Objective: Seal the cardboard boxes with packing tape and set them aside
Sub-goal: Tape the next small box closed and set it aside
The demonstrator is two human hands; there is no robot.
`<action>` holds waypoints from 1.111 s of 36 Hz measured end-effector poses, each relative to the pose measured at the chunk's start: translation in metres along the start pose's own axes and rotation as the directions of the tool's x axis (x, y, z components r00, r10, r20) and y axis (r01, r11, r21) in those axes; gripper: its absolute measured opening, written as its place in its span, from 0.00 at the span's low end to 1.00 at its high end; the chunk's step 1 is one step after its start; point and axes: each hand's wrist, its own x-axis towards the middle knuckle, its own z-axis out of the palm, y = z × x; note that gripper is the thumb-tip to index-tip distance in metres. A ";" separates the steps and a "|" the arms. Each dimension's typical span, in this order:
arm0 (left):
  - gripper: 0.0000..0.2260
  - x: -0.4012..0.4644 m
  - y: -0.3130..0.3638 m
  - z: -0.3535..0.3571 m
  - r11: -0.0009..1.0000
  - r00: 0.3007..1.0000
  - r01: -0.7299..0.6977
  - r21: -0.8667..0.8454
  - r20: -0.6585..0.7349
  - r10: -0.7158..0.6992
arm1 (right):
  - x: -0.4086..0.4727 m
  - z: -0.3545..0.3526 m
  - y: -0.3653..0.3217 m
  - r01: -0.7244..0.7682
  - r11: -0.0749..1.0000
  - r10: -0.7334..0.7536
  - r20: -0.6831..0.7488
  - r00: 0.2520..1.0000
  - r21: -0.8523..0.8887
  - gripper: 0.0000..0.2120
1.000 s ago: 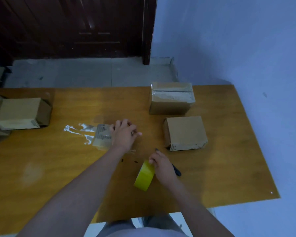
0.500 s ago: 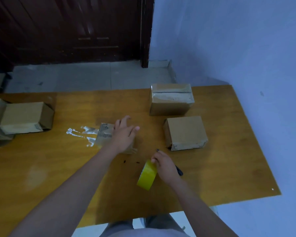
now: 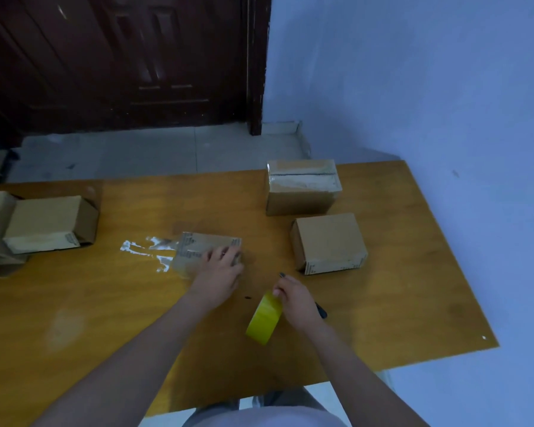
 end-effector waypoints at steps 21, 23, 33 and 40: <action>0.08 0.010 0.031 0.017 0.852 0.888 0.381 -0.360 -0.115 -0.446 | 0.000 0.002 -0.007 0.033 0.993 -0.031 0.018 0.999 -0.111 0.12; 0.11 0.011 0.026 0.012 0.762 0.866 0.378 -0.527 -0.089 -0.491 | -0.001 0.001 -0.010 0.048 0.992 -0.046 0.020 0.999 -0.120 0.10; 0.19 -0.041 -0.017 -0.015 0.615 0.707 0.585 -0.529 -0.039 -0.706 | -0.007 -0.017 -0.038 0.189 0.960 -0.195 -0.009 0.981 -0.209 0.10; 0.15 -0.054 -0.030 -0.021 0.219 0.535 0.669 -0.710 0.255 -0.806 | -0.008 -0.017 -0.051 0.167 0.975 -0.170 -0.011 0.985 -0.147 0.11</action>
